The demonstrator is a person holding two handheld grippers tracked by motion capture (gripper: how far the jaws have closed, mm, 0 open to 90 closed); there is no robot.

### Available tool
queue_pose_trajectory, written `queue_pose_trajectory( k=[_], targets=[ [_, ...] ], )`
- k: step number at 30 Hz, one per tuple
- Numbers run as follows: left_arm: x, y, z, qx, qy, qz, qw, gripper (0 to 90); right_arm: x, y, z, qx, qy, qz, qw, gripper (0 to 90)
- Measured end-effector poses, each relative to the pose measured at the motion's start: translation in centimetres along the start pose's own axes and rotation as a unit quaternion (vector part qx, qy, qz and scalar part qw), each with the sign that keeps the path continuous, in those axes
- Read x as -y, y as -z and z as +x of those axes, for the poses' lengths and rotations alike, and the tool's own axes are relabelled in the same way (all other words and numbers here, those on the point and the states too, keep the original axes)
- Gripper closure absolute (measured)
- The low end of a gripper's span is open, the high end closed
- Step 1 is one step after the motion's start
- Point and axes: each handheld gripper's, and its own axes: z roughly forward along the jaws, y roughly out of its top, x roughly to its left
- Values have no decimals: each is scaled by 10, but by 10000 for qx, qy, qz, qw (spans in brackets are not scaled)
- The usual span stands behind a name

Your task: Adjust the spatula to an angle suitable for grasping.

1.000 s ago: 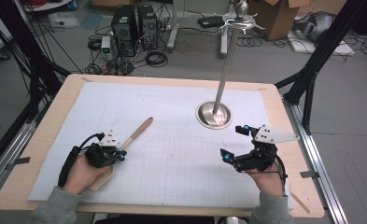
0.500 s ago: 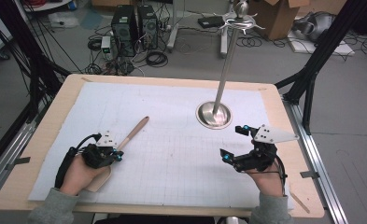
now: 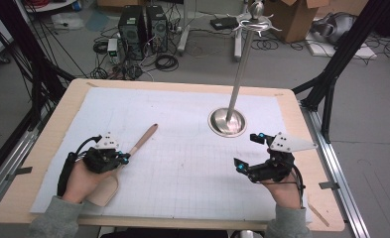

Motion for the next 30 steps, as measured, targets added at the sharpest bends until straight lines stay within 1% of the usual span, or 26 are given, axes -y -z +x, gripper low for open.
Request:
queue_pose_trajectory(
  k=[1, 4, 6, 8, 10, 12, 17, 21, 23, 24, 26, 30],
  targets=[
    [-1, -1, 2, -30, 63, -10, 10000, 897, 0, 0, 0, 3, 1, -4, 10000, 7],
    [-5, -7, 6, -103, 149, -13, 9998, 897, 0, 1, 0, 6, -10, -6, 10000, 8],
    [-7, -10, 9, -170, 148, 17, 9997, 897, 0, 1, -1, 7, -7, -16, 10000, 8],
    [-7, -12, 12, -194, 208, 3, 9996, 897, 0, 2, -1, 15, -26, -21, 10000, 8],
    [-7, -14, 15, -174, 303, -26, 9994, 897, 0, 2, -2, 21, -18, -42, 10000, 8],
    [-6, -16, 18, -203, 361, -5, 9991, 897, 0, 2, -1, 15, -36, -22, 10000, 8],
    [-4, -21, 25, -231, 561, -32, 9982, 897, 0, 1, -1, 12, -6, -16, 10000, 8],
    [-3, -27, 29, -198, 606, 71, 9979, 897, 0, 2, -1, 3, -41, -10, 10000, 8],
    [-3, -30, 28, -165, 590, 116, 9981, 896, 1, 2, -2, 9, -38, -34, 10000, 7],
    [-3, -31, 27, -181, 564, 135, 9982, 897, 1, 2, -2, 14, -41, -29, 10000, 8],
    [-4, -31, 26, -175, 550, 140, 9982, 897, 1, 2, -2, 7, -50, -40, 10000, 8],
    [-4, -34, 27, -78, 543, 129, 9984, 897, 1, 2, -2, 0, -29, -40, 10000, 8]
  ],
)
